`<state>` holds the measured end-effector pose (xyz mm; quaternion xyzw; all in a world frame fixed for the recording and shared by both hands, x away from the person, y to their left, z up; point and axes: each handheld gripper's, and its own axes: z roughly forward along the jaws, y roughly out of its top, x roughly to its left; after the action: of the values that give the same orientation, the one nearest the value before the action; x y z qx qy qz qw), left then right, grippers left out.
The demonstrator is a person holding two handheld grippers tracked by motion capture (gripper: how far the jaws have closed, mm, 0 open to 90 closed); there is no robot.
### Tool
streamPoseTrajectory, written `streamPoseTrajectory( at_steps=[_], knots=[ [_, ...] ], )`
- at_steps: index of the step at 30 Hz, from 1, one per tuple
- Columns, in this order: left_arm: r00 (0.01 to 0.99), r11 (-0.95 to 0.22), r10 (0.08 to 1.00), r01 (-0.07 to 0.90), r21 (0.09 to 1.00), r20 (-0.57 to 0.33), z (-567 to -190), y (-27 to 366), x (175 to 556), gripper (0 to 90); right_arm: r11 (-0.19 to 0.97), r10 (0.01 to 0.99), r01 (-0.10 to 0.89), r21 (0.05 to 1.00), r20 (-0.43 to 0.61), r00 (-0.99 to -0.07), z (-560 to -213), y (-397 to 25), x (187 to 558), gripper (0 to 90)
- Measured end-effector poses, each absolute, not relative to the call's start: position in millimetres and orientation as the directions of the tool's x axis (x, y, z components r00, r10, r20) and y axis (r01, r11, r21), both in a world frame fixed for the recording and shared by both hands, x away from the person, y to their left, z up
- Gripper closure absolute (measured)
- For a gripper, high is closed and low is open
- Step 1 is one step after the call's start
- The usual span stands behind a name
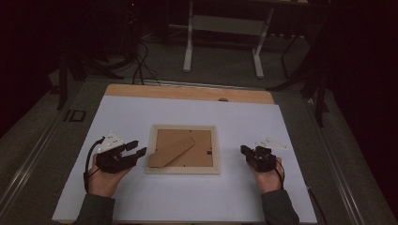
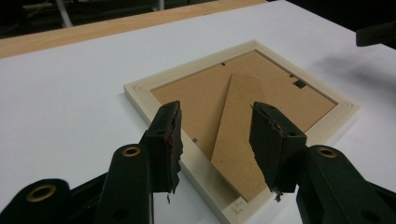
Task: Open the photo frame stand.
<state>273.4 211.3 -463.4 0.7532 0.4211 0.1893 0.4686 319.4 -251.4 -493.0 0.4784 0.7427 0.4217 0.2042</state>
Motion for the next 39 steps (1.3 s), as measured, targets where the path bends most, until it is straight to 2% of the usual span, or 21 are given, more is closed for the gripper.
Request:
streamPoseTrajectory(
  at_steps=[9,22,28,39],
  knots=[
    [0.571,-0.19,0.808,0.485,0.853,-0.145,-466.0,211.7,284.6,53.7,0.188,0.883,0.535,0.824,0.098,-0.46,-494.0,-250.4,320.0,81.4],
    [0.582,-0.178,0.797,0.486,0.856,-0.164,-456.9,209.2,296.7,50.5,0.189,0.887,0.522,0.832,0.083,-0.454,-494.0,-249.9,319.6,64.8],
    [0.596,-0.197,0.788,0.485,0.852,-0.156,-453.3,205.6,303.6,49.2,0.192,0.885,0.52,0.832,0.083,-0.459,-494.8,-249.5,319.5,61.5],
    [0.605,-0.185,0.772,0.508,0.841,-0.196,-456.5,204.2,317.7,48.4,0.191,0.885,0.524,0.83,0.085,-0.458,-496.1,-249.4,319.5,57.8]
  ],
)
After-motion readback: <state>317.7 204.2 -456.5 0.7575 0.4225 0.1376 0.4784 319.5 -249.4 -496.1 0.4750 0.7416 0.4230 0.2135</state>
